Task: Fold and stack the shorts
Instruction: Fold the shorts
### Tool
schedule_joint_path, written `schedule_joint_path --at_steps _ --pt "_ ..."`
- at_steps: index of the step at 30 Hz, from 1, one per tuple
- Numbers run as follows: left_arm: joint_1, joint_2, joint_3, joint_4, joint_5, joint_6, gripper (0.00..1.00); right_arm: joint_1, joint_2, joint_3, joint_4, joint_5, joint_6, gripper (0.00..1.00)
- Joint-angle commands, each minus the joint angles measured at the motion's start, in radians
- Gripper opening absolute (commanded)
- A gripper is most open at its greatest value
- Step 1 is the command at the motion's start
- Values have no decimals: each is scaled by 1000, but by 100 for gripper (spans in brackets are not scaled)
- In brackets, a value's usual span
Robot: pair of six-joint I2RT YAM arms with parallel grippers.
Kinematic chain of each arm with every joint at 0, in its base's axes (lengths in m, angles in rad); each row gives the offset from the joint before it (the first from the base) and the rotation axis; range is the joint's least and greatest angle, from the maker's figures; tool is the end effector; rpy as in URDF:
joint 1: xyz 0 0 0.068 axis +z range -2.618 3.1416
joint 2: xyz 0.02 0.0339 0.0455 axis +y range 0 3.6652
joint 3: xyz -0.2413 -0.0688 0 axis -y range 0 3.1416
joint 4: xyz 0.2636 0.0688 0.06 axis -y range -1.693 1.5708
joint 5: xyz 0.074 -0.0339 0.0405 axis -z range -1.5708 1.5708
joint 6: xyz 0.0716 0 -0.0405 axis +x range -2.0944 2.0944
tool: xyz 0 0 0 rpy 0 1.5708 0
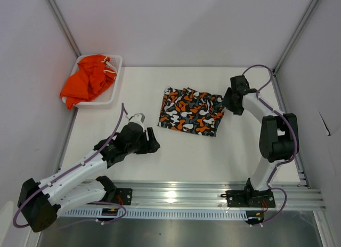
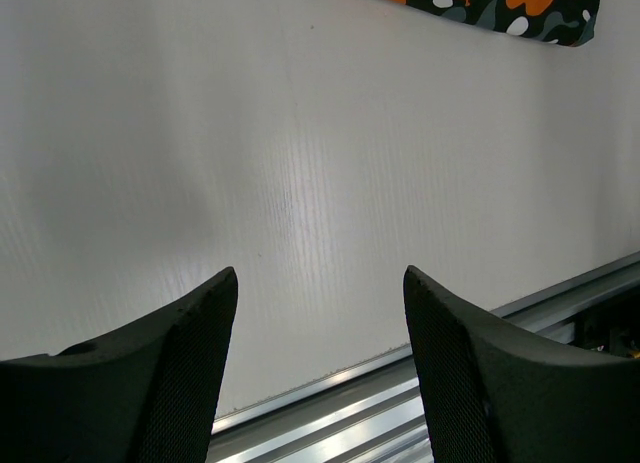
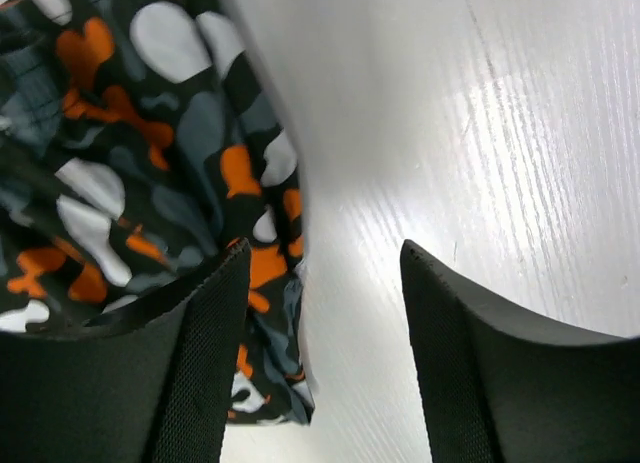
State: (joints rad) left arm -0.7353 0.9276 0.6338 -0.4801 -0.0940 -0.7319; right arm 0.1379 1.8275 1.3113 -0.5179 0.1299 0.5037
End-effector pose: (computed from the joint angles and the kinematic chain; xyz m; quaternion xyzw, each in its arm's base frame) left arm 0.1891 -0.1620 0.1861 -0.0167 0.9207 -0.2273 0.3169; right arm 0.4116 0.0478 0.1444 0.1919 0.9430 0.0240 0.2708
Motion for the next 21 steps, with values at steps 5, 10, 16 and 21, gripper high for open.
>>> schedule_joint_path --at_steps 5,10,16,21 --pt "40 -24 12 -26 -29 32 70 235 -113 49 21 10 -123 75" --pt "65 -16 21 -55 -42 32 70 356 61 267 -48 68 -119 79" --pt "74 -32 21 -66 -41 42 70 411 286 517 -85 88 -99 80" --pt "79 -30 21 -72 -44 49 70 427 436 661 -131 82 -125 80"
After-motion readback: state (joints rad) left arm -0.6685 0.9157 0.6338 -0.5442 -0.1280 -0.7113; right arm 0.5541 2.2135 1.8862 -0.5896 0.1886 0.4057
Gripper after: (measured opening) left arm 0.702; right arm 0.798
